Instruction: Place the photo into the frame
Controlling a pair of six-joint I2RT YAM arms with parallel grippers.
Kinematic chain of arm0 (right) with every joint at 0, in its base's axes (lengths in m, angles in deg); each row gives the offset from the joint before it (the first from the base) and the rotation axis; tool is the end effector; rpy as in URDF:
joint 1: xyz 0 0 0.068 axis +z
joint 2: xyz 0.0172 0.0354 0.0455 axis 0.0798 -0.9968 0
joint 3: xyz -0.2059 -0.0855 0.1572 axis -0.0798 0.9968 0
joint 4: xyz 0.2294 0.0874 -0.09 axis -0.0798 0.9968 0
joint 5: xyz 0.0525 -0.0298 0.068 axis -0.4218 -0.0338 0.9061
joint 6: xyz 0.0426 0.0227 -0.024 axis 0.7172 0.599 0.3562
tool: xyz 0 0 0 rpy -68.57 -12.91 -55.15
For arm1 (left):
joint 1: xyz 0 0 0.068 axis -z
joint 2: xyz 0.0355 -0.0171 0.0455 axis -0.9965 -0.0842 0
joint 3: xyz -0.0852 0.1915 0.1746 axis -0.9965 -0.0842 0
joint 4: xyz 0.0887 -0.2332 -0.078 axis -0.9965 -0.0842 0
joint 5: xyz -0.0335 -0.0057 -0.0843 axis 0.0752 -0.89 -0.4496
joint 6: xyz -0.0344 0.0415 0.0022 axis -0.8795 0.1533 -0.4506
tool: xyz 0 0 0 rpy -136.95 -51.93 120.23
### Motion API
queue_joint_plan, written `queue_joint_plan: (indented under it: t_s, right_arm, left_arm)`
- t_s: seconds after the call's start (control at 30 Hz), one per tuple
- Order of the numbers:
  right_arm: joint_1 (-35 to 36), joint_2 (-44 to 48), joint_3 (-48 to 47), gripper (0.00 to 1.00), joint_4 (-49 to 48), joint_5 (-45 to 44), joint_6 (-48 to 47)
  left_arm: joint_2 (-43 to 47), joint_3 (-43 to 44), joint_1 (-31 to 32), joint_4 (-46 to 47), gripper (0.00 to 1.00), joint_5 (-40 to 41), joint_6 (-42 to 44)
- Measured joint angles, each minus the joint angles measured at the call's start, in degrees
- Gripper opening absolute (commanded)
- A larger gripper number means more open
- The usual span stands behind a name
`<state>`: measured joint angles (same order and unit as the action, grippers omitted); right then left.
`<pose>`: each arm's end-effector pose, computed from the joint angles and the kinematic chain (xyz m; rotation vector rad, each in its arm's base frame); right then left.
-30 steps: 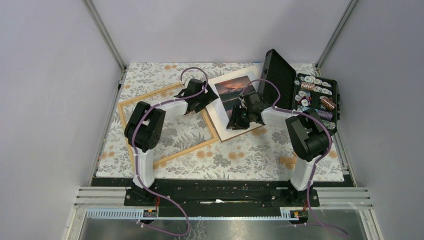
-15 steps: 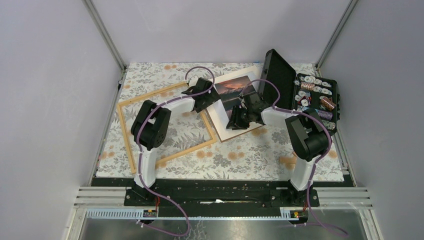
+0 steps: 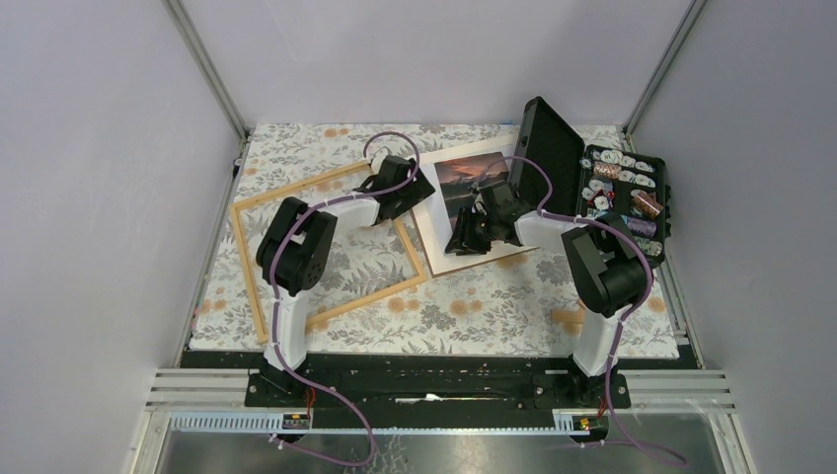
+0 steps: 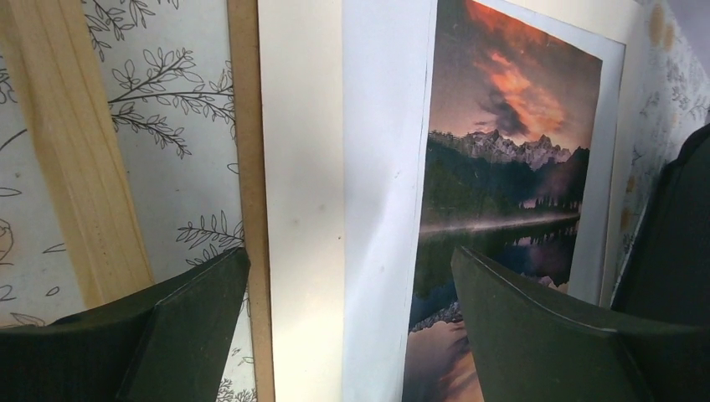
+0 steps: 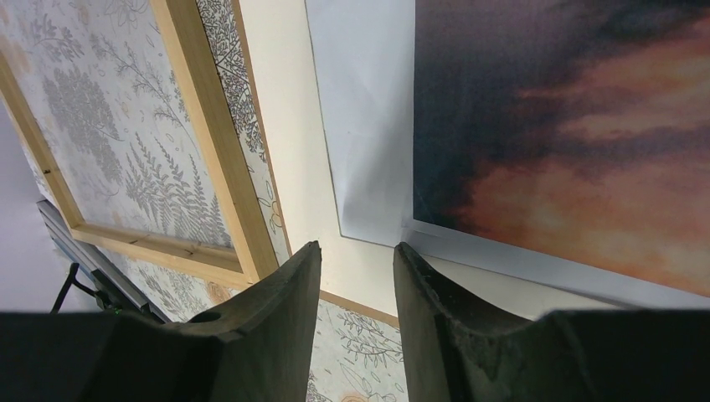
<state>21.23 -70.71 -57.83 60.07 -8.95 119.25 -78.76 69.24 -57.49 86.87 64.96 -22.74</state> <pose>0.3353 0.1781 0.1462 -0.1211 2.5289 0.9205 0.4097 -0.2112 0.1556 -0.5894 2.2649 -0.6453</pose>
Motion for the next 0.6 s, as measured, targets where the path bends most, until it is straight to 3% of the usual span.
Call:
queue_joint_plan:
  t_s: [0.27, 0.6]
  right_arm:
    - [-0.2, -0.3, 0.0, 0.45, -0.3, 0.5, 0.0]
    - [-0.5, -0.6, 0.0, 0.45, -0.7, 1.5, 0.0]
  left_arm:
    - [1.9, -4.8, -0.2, 5.7, 0.96, -1.4, 0.6]
    - [3.0, -6.4, 0.0, 6.4, 0.85, -1.7, 4.2]
